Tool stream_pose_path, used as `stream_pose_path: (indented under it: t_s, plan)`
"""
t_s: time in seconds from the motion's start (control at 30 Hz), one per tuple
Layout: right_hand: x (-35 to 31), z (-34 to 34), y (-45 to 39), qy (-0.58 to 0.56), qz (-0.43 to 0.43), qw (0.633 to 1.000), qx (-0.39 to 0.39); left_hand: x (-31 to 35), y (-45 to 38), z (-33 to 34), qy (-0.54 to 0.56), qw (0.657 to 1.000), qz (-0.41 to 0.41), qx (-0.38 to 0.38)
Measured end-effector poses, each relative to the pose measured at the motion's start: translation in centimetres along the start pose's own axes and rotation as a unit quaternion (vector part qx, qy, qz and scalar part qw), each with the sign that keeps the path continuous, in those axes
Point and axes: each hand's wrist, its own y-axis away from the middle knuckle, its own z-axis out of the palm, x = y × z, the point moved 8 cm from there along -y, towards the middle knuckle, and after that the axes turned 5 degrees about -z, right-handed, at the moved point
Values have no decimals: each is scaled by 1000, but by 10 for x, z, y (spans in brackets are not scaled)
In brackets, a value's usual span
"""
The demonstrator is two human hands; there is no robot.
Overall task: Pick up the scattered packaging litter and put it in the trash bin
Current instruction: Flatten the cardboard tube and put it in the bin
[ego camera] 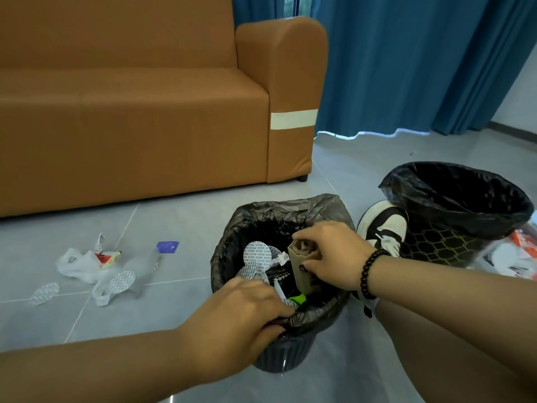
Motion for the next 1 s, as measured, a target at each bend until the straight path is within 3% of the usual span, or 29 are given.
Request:
stream_pose_path:
  t_s: [0.17,0.33,0.57,0.77,1.0]
  plan:
    - [-1,26,-16,51,-26,996,-67,-4,2,0,29,999,-8,17]
    - [-10,27,-26,137,-67,986,-63,1,5,-3,42,998,-9,46]
    - [-6,41,-38,337,-130,928,-93,-3,0,3,48,998,2,44]
    - [15,37,-33,292,-133,942,-100,2,-6,-5,-72,994,56,57]
    - [26,24,-23,173,-74,981,-52,-12,-8,-8,-33,998,-29,47]
